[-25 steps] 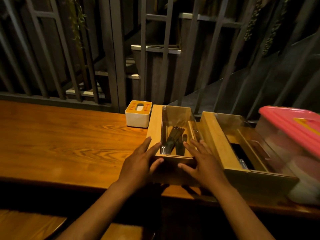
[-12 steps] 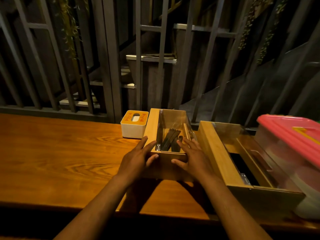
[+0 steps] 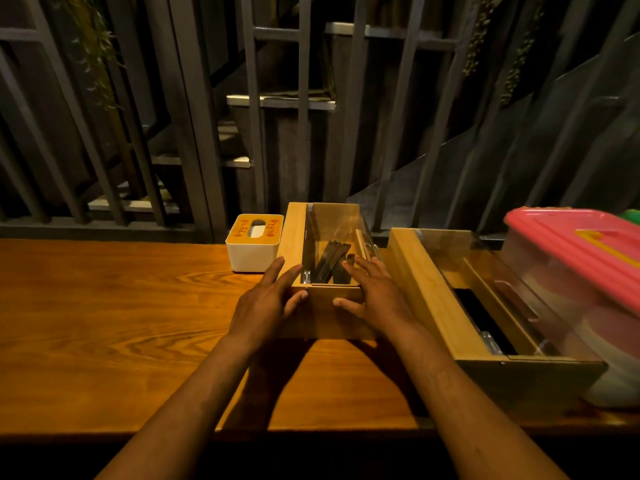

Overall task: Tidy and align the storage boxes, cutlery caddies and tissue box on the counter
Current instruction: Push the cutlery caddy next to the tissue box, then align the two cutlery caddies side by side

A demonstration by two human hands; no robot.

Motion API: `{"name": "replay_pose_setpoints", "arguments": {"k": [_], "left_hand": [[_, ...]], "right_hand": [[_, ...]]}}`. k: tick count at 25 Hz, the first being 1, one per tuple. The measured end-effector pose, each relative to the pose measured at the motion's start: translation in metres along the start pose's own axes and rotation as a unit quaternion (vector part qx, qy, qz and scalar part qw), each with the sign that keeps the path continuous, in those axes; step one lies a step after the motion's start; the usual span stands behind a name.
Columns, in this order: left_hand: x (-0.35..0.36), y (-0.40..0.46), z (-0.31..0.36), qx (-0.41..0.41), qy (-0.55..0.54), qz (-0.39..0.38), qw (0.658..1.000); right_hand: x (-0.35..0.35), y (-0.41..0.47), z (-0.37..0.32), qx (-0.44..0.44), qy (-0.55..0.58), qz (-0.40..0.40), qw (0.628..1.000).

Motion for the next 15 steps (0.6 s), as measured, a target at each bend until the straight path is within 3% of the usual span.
{"name": "replay_pose_setpoints", "arguments": {"k": [4,9,15], "left_hand": [[0.000,0.000,0.001,-0.003,0.023,-0.004,1.000],[-0.008,-0.011,0.015,-0.009,0.137,0.005,0.990],[-0.009,-0.054,0.093,0.018,0.059,0.034,0.997]], "right_hand": [[0.000,-0.002,-0.002,0.004,-0.018,-0.010,1.000],[-0.019,-0.011,-0.014,0.009,-0.090,-0.067,0.994],[-0.088,-0.068,0.022,0.003,-0.010,0.036,0.999]]}}
Point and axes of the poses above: each hand's wrist, its own y-axis towards the middle knuckle, its own x-axis out of the palm, z = x × y, the point moved 4 cm from there along y, towards the middle knuckle, and after that the axes turned 3 degrees about -x, right-handed, at the moved point
